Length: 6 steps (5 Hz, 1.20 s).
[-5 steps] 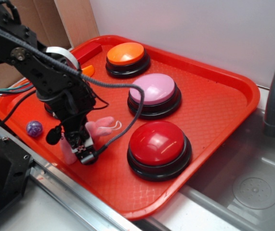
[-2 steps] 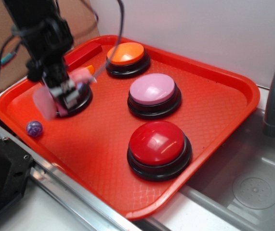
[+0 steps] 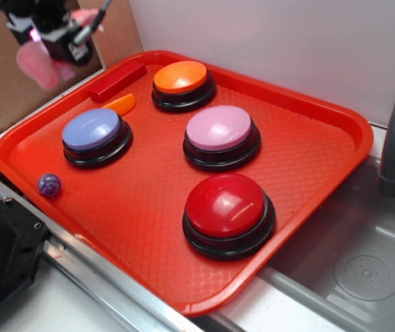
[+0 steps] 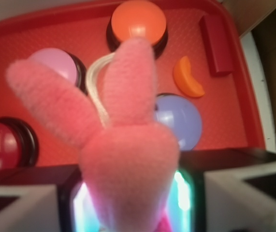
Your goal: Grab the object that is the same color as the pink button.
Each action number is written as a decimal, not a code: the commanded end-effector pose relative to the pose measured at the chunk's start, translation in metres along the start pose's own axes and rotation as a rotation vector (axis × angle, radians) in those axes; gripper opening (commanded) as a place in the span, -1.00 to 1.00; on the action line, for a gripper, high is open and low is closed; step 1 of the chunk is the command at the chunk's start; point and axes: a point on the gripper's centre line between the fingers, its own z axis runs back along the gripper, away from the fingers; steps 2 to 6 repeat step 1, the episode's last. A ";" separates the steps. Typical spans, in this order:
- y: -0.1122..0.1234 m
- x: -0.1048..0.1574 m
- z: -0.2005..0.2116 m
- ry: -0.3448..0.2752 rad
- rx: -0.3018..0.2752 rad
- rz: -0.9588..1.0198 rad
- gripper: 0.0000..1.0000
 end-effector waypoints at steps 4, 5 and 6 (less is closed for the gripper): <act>0.008 0.018 0.012 -0.032 0.075 0.034 -1.00; 0.008 0.018 0.012 -0.032 0.075 0.034 -1.00; 0.008 0.018 0.012 -0.032 0.075 0.034 -1.00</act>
